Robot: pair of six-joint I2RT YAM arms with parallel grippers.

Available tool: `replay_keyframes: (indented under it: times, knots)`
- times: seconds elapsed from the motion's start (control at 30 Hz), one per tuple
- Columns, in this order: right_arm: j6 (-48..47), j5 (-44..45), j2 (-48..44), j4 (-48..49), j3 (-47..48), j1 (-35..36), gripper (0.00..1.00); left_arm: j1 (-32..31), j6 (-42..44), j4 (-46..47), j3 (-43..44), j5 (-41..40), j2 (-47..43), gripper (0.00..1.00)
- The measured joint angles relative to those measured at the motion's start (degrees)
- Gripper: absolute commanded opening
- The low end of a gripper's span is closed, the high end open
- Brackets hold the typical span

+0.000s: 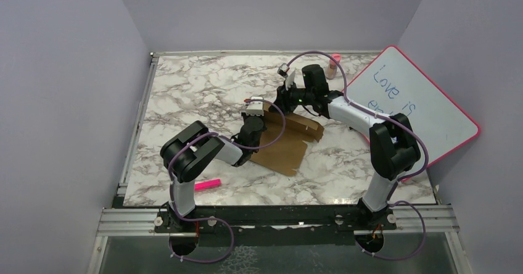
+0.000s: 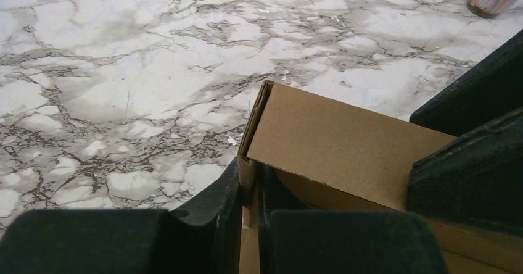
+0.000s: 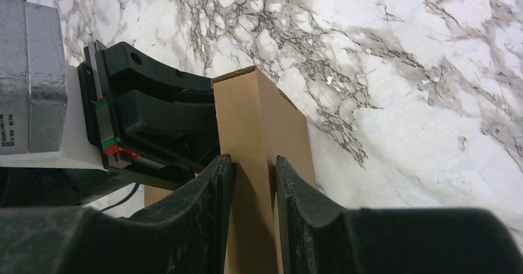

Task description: Fold the paper box

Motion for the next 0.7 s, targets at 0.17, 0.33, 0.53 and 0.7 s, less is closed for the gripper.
replay_keyframes:
  times: [0.17,0.33,0.53,0.7]
  knots:
    - [0.1,0.0,0.0,0.0,0.0,0.0,0.35,0.0,-0.7,-0.1,-0.1,-0.2,-0.1,0.25]
    - [0.5,-0.8,0.0,-0.1,-0.3,0.1,0.35,0.4,-2.0,-0.1,-2.1,0.6,-1.6,0.32]
    - [0.7,-1.4,-0.3,0.0,-1.0,0.3,0.35,1.2,-2.8,-0.3,-3.9,2.9,-3.2,0.39]
    - [0.7,-1.5,-0.6,0.0,-1.5,0.4,0.35,1.6,-2.8,-0.5,-4.9,4.2,-3.8,0.45]
